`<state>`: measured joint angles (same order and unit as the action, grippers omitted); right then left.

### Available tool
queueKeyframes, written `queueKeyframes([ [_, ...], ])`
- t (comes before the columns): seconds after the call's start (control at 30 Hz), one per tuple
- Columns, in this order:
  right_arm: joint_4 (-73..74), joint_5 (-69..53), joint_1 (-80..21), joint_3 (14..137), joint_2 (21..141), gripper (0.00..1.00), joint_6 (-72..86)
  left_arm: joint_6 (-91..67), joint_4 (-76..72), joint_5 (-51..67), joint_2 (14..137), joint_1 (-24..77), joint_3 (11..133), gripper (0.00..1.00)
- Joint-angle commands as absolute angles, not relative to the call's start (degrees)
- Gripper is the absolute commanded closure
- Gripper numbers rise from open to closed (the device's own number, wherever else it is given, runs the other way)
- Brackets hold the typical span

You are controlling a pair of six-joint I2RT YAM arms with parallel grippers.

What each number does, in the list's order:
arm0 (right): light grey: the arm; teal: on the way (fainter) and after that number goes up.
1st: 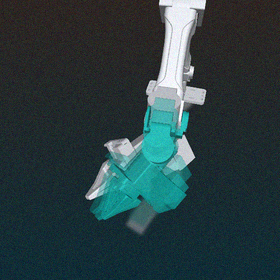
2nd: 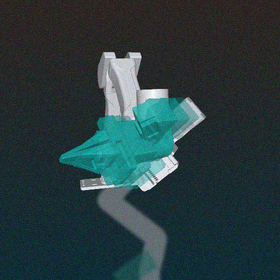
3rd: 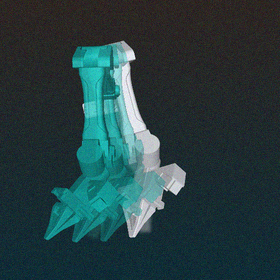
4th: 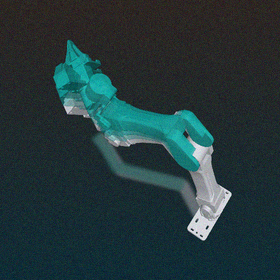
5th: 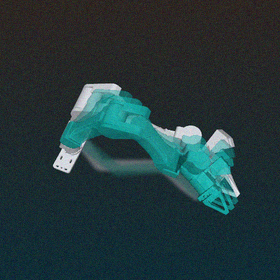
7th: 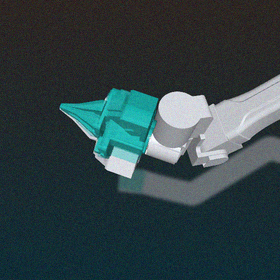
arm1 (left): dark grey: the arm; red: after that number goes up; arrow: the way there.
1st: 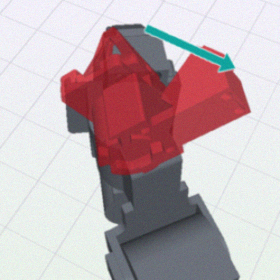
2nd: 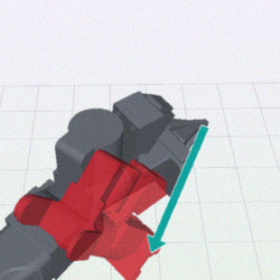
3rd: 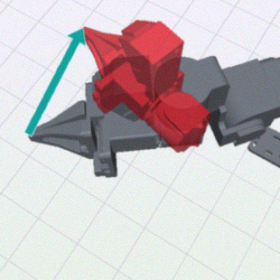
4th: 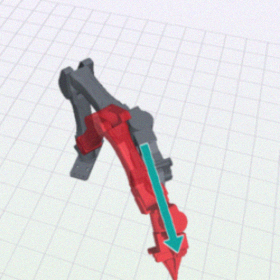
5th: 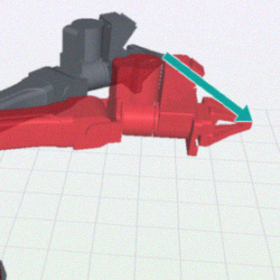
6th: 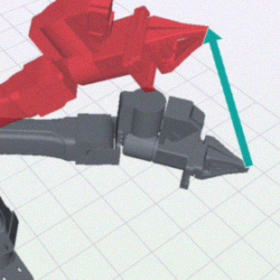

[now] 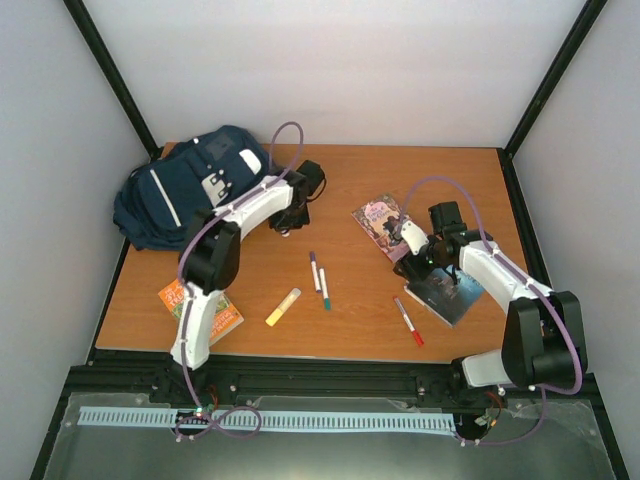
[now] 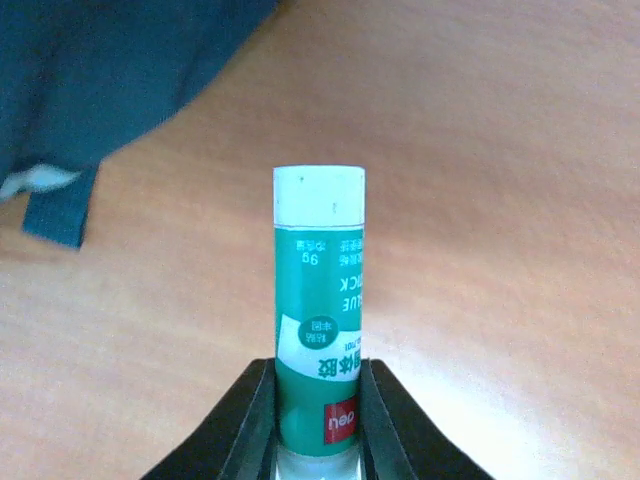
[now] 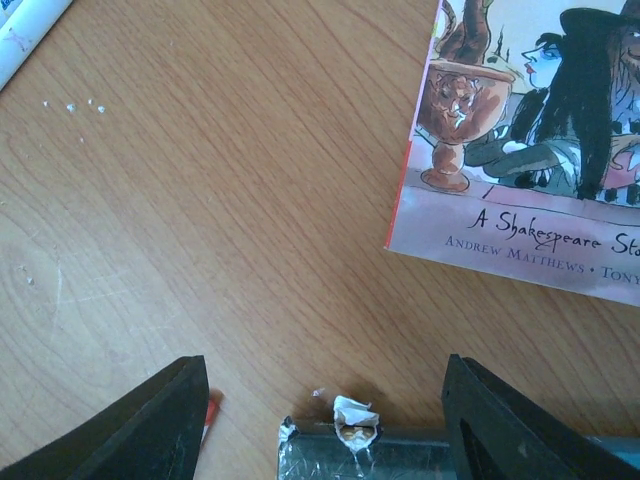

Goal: Pack the student bag
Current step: Pick up the stationery from the center of the board, then place the stationery at the center of the board.

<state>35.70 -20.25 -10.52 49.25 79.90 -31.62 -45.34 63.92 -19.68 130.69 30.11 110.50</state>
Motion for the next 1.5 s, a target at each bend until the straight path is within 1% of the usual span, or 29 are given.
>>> queueKeyframes([
  [0.0, 34.6, -20.2, -10.3, 48.5, 78.3, 0.35, -31.0, -40.6, 61.2, -16.0, 117.8, 33.7, 101.2, 0.85],
  [0.13, 34.6, -20.2, -10.3, 48.4, 78.3, 0.35, -30.9, -39.9, 56.6, -9.7, 108.9, 37.1, 87.1, 0.88],
  [0.3, 34.6, -20.3, -10.3, 48.5, 78.6, 0.35, -30.9, -40.0, 52.4, -3.8, 101.9, 44.7, 75.7, 0.88],
  [0.47, 34.7, -20.6, -10.3, 48.5, 78.8, 0.35, -30.9, -42.7, 52.3, -4.8, 100.4, 50.9, 69.8, 0.88],
  [0.63, 34.9, -20.9, -10.3, 48.6, 78.8, 0.35, -30.8, -43.7, 49.8, -1.6, 101.3, 54.3, 67.0, 0.86],
  [0.67, 35.0, -20.9, -10.3, 48.6, 78.7, 0.35, -30.8, -43.8, 49.7, -1.4, 101.8, 54.6, 67.0, 0.83],
  [0.73, 35.0, -21.0, -10.3, 48.6, 78.6, 0.35, -30.8, -43.5, 50.3, -0.7, 103.0, 54.7, 67.6, 0.73],
  [0.87, 35.3, -21.1, -10.3, 48.5, 78.0, 0.35, -30.7, -41.2, 55.8, -1.1, 104.3, 54.7, 72.1, 0.45],
  [0.93, 35.3, -21.2, -10.3, 48.4, 77.4, 0.35, -30.8, -39.9, 59.4, -2.2, 103.2, 54.6, 75.0, 0.37],
  [1.03, 35.3, -21.3, -10.3, 48.2, 76.8, 0.35, -30.7, -37.4, 63.9, -5.5, 100.0, 53.8, 79.6, 0.28],
  [1.17, 35.5, -22.0, -10.3, 48.3, 76.5, 0.35, -30.9, -35.7, 66.0, -12.4, 95.0, 47.9, 82.7, 0.16],
  [1.2, 35.5, -22.2, -10.3, 48.4, 76.5, 0.35, -30.9, -36.0, 65.6, -13.9, 93.6, 45.4, 82.7, 0.1],
  [1.23, 35.5, -22.4, -10.3, 48.3, 76.3, 0.35, -30.9, -36.3, 64.4, -15.7, 92.2, 42.8, 82.4, 0.03],
  [1.27, 35.6, -22.7, -10.3, 48.2, 76.2, 0.35, -31.0, -36.7, 63.2, -18.3, 90.9, 40.1, 82.0, 0.01],
  [1.37, 35.8, -23.5, -10.3, 48.0, 76.0, 0.35, -31.2, -40.0, 61.3, -22.2, 88.7, 31.6, 81.8, 0.0],
  [1.47, 35.9, -24.0, -10.3, 47.9, 75.9, 0.34, -31.5, -42.4, 57.2, -21.6, 87.2, 22.1, 79.5, 0.0],
])
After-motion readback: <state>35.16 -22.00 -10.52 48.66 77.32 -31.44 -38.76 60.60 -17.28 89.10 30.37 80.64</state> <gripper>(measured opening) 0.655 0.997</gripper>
